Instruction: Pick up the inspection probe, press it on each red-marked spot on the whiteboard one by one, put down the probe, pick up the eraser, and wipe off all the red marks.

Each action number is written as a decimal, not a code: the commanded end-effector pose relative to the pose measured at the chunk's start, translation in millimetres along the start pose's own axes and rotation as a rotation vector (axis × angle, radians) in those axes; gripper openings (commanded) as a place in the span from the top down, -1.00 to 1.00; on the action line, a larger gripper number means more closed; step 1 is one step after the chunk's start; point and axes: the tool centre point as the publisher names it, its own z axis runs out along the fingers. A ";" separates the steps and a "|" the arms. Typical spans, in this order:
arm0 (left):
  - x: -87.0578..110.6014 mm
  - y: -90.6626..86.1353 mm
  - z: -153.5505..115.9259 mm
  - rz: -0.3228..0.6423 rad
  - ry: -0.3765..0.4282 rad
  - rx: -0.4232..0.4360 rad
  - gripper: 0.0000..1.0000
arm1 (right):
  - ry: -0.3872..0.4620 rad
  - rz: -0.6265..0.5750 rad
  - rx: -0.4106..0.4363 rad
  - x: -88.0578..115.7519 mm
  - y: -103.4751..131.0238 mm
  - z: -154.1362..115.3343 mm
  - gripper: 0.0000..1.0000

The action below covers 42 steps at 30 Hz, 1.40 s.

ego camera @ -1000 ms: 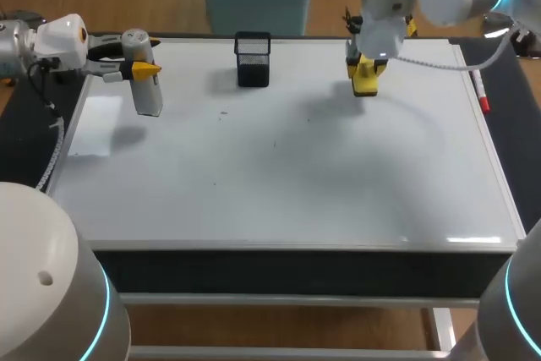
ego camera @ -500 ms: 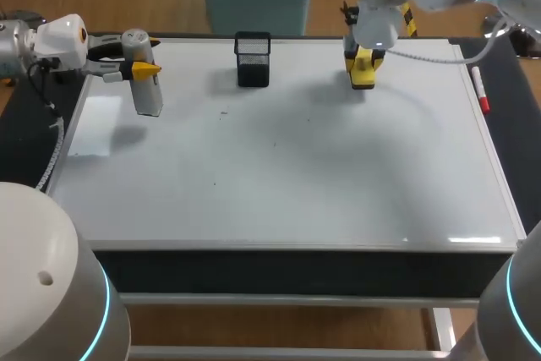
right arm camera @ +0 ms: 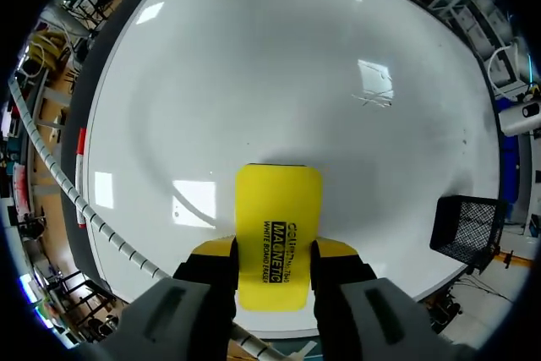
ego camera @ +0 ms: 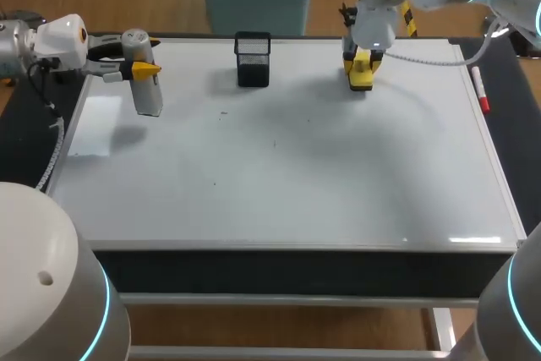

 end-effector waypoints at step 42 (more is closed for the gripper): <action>-0.1 -1.7 0.0 -0.001 0.001 -0.002 1.00 | 0.023 0.044 0.014 3.5 -2.8 8.2 -1.00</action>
